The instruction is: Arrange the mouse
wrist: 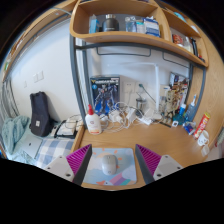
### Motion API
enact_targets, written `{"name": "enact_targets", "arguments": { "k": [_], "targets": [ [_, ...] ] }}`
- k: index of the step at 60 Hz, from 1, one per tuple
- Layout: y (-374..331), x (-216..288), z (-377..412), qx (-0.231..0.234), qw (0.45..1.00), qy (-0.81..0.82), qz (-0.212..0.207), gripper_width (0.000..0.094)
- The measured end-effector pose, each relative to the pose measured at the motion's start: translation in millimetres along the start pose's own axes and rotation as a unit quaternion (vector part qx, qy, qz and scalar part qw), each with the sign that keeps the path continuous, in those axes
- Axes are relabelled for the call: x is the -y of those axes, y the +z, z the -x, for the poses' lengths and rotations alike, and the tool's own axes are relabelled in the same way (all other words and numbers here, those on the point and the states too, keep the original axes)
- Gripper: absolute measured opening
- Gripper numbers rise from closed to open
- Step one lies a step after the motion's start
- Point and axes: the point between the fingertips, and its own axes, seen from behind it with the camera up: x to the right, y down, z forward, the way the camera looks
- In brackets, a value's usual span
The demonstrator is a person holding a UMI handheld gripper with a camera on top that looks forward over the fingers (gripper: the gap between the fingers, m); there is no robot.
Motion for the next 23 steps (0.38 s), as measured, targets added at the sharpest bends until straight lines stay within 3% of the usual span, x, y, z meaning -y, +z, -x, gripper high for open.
{"name": "enact_targets", "arguments": {
  "k": [23],
  "targets": [
    [-2, 0, -15, -0.011, 1.0, -0.003, -0.002, 0.0855]
  ]
}}
